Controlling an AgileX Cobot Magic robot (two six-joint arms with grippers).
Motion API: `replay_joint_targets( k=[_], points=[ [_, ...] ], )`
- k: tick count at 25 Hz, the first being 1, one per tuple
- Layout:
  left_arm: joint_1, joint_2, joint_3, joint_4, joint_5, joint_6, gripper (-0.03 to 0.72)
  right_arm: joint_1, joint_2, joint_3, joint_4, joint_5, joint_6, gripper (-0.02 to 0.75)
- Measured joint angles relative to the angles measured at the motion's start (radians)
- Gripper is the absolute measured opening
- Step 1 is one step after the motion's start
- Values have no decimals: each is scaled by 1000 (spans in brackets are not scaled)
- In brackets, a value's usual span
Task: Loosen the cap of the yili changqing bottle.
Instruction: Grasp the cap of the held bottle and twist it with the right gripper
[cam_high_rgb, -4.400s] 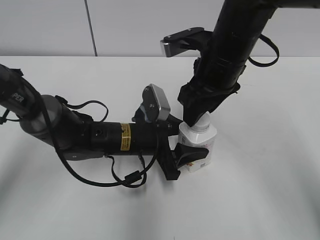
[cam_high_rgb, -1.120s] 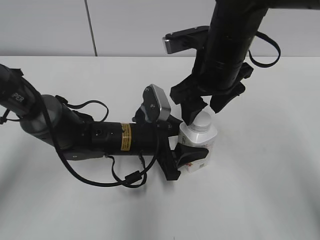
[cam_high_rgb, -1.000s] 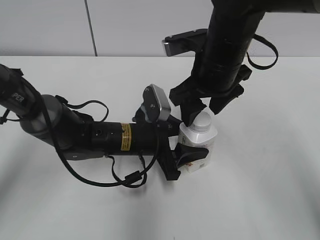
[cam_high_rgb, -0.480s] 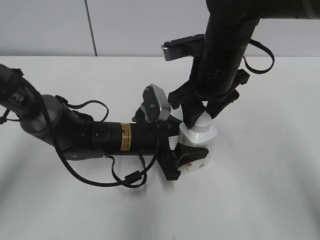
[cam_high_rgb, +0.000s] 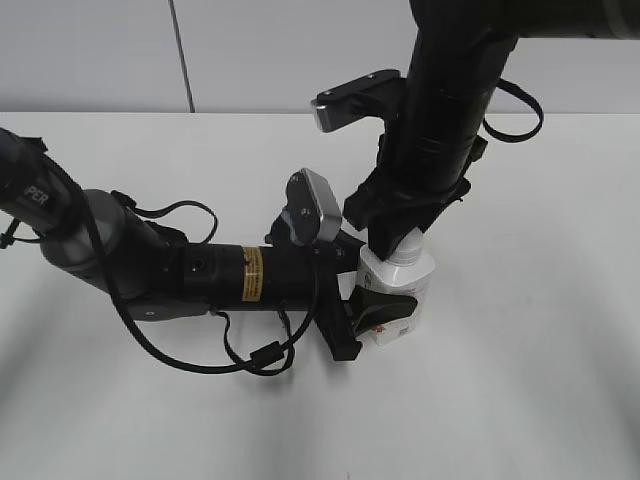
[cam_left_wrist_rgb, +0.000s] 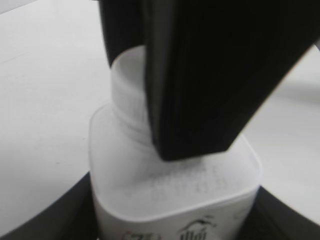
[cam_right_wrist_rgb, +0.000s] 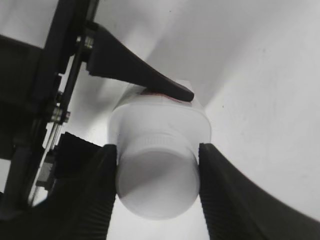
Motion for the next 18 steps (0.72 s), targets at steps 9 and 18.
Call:
replay_joint_targets(
  k=[9,18],
  points=[
    [-2,0,-1,0,3,2,435,0,0,-1,-5,21,-856,393],
    [-2,0,-1,0,3,2,435,0,0,-2,-5,23,-980,393]
  ],
)
